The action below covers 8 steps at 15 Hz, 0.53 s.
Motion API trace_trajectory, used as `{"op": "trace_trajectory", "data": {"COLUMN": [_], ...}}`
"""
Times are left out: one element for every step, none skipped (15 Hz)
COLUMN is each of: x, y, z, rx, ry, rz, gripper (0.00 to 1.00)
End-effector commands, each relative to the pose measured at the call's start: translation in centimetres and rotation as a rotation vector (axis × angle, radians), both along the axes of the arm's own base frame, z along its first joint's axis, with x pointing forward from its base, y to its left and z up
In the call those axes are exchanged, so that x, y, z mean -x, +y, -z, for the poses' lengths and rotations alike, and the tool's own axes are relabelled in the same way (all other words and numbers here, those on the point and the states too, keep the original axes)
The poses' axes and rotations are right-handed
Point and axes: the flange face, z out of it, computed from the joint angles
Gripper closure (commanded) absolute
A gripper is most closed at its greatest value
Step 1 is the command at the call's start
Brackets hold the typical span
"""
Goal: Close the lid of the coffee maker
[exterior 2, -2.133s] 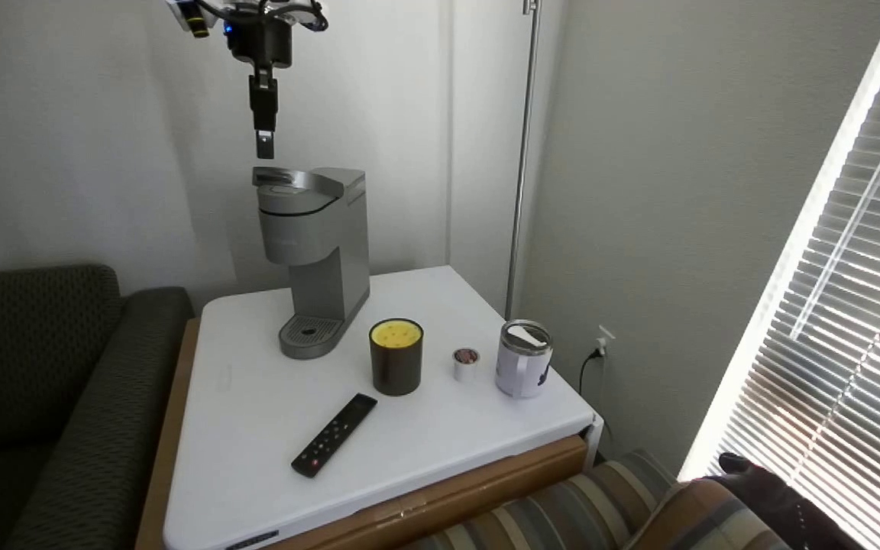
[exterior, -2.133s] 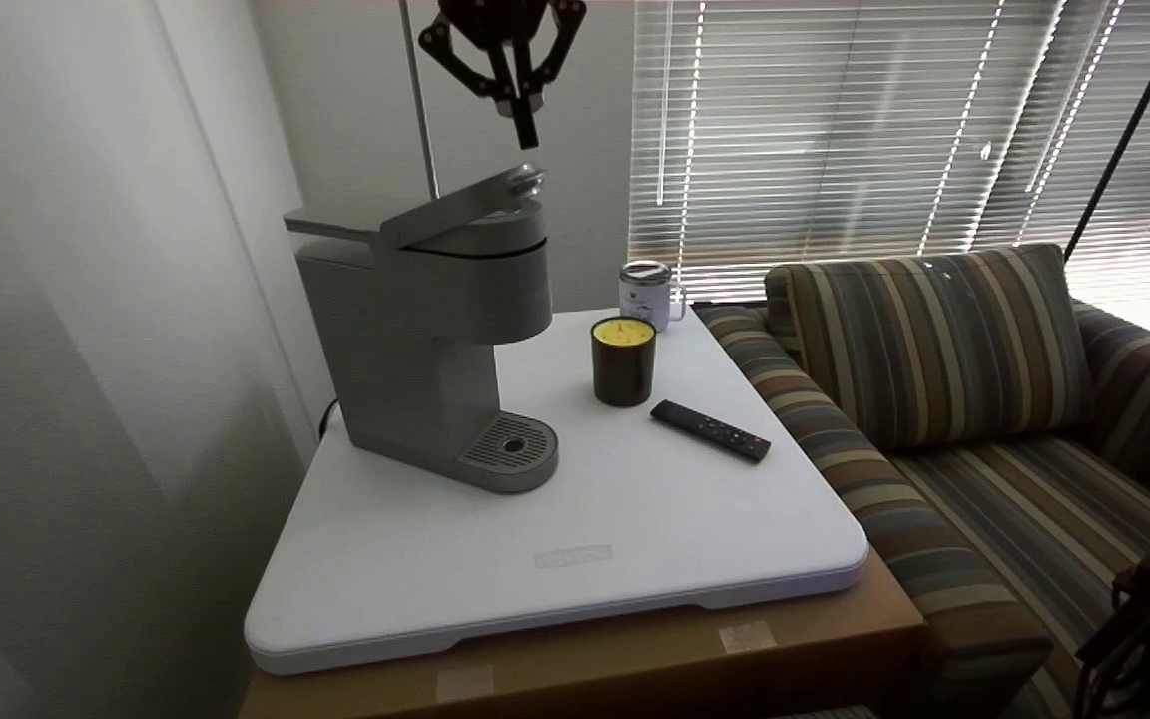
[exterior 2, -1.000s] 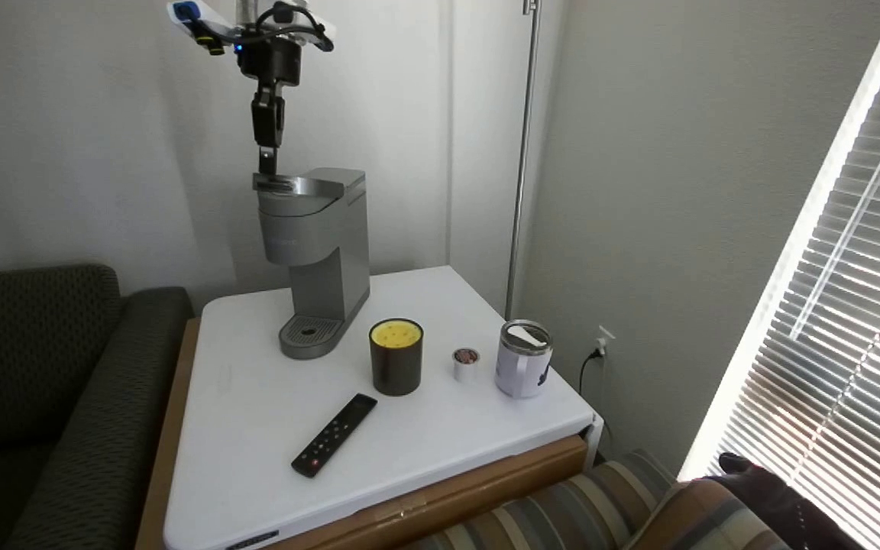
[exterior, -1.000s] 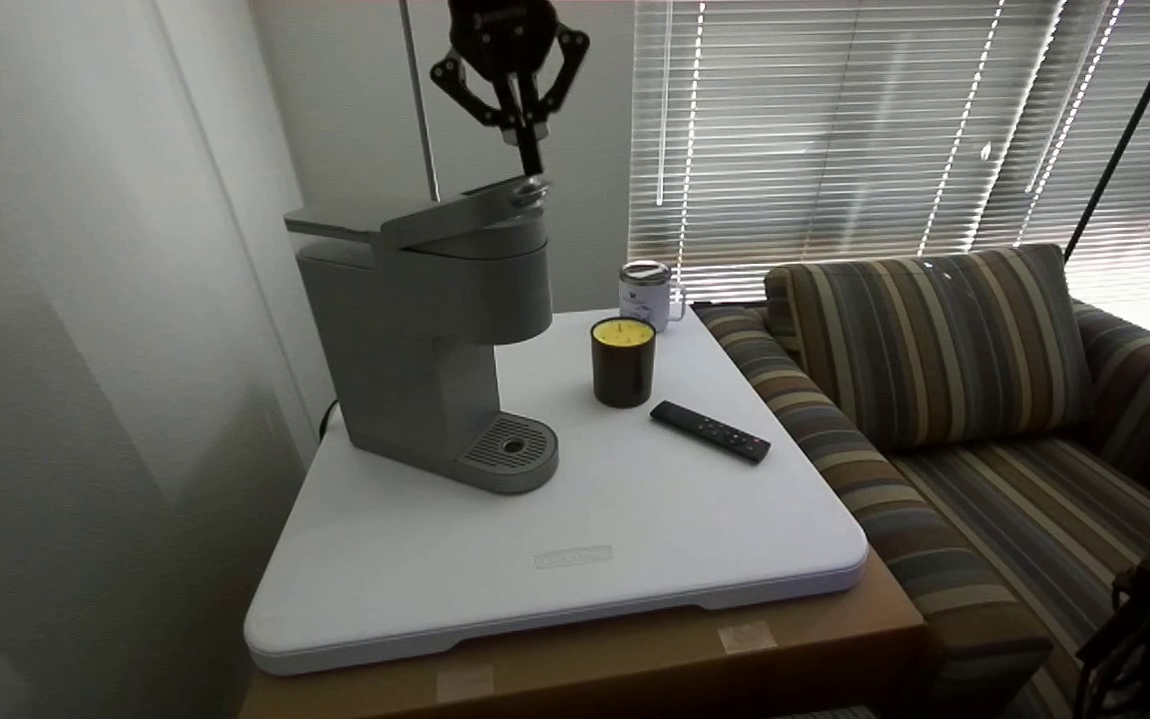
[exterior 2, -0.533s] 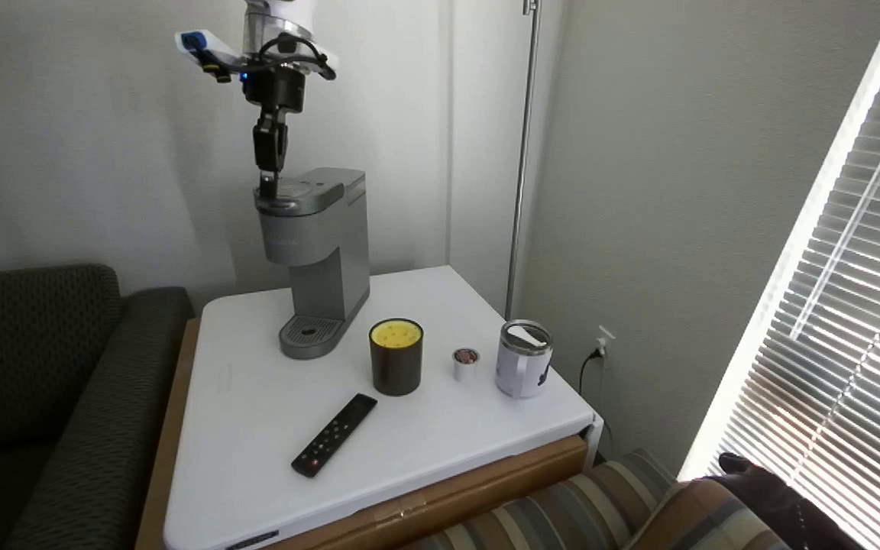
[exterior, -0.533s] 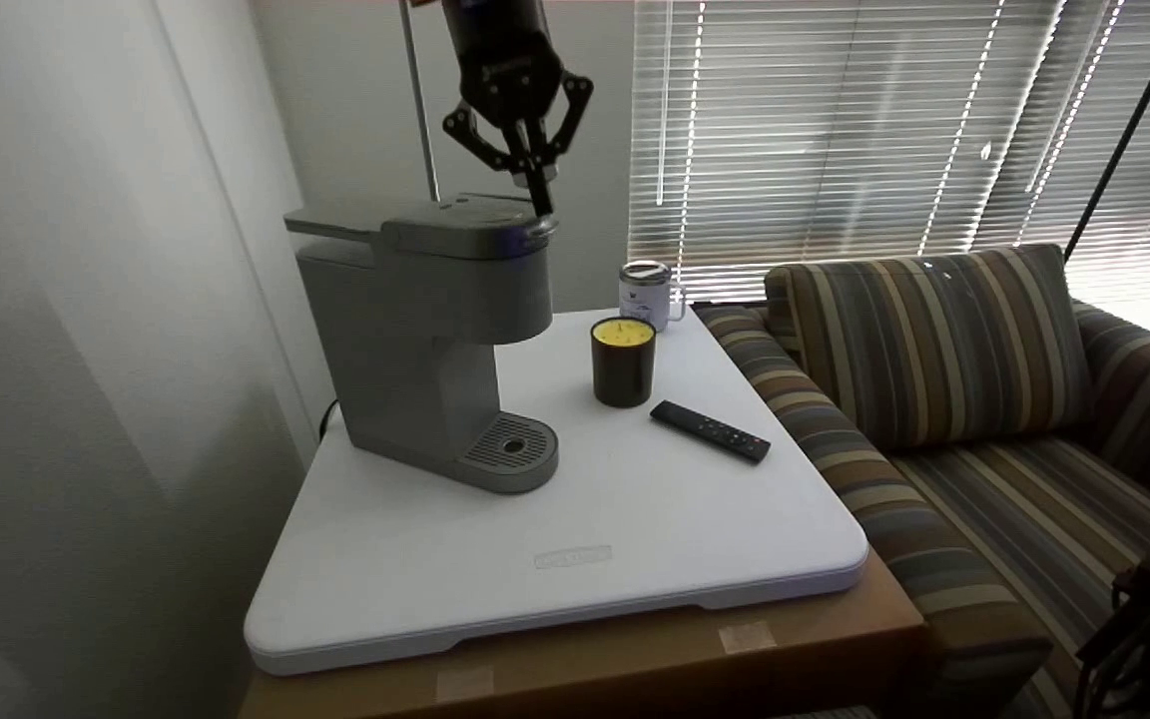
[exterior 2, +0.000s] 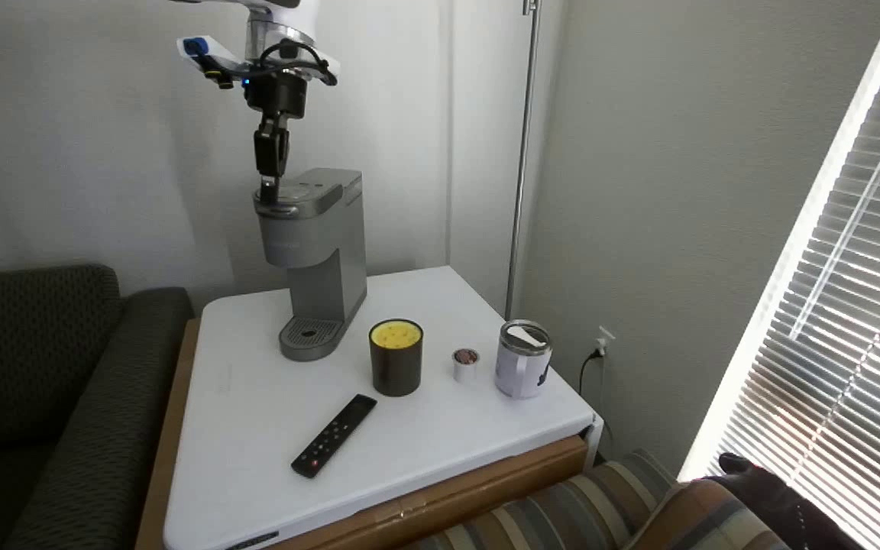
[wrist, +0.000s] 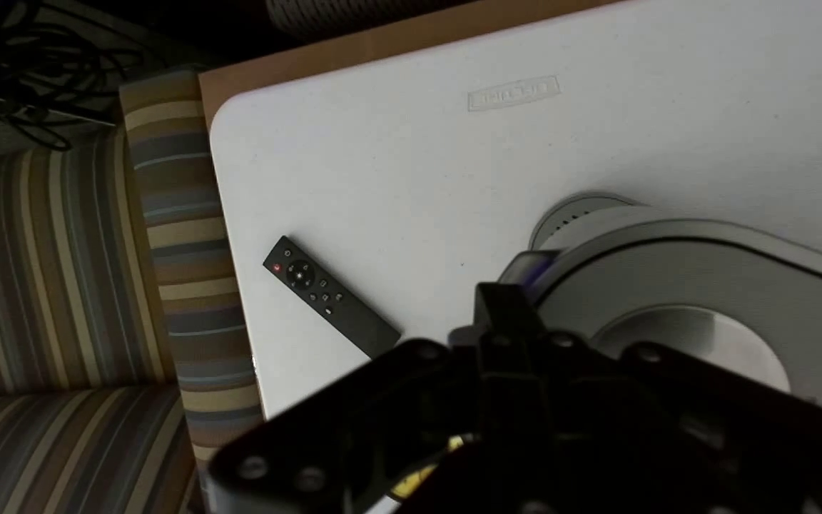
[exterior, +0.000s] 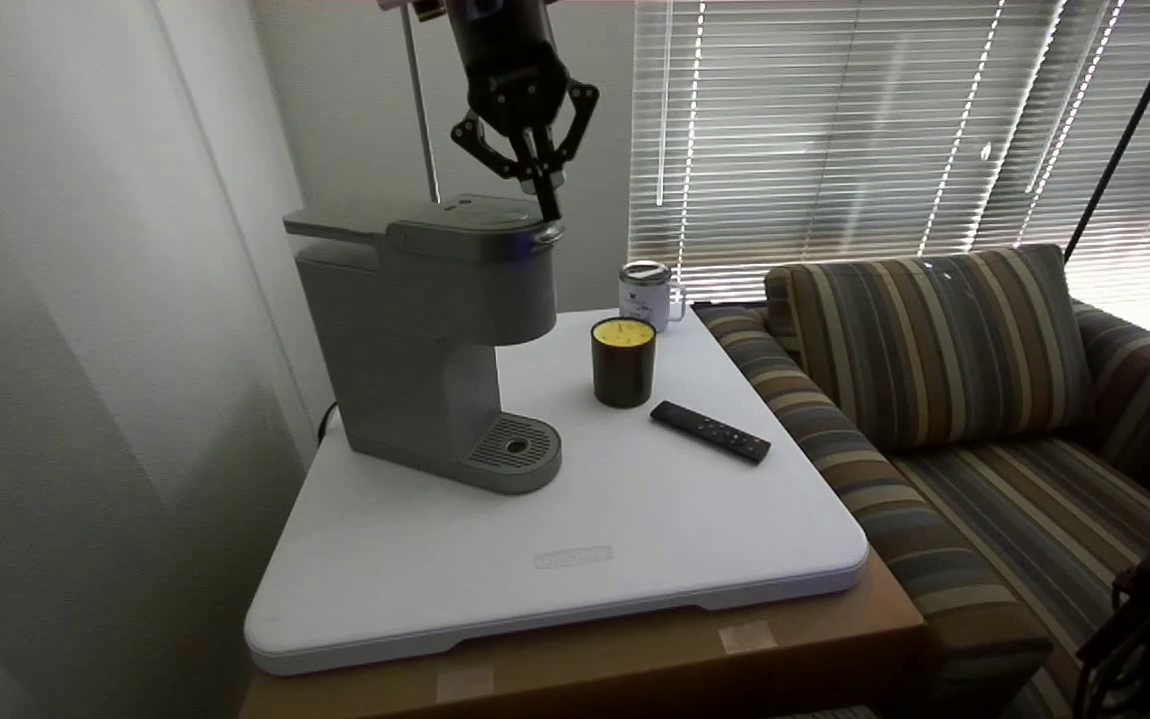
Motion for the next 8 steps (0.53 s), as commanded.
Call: {"op": "trace_trajectory", "data": {"x": [0.1, 0.4, 0.7, 1.1, 1.3, 1.6, 1.8, 2.2], "y": [-0.9, -0.9, -1.0, -1.0, -1.1, -1.0, -1.0, -0.9], "z": [-1.0, -2.5, -3.6, -5.1, -6.4, -8.0, -9.4, -10.7], "rx": [0.018, 0.012, 0.004, -0.004, -0.022, -0.065, -0.095, -0.123], "ry": [0.002, 0.001, -0.002, -0.004, -0.010, -0.025, -0.038, -0.046], "rz": [-0.008, -0.024, -0.042, -0.070, -0.098, -0.148, -0.198, -0.250], "gripper": [1.00, 1.00, 1.00, 1.00, 1.00, 1.00, 1.00, 1.00]}}
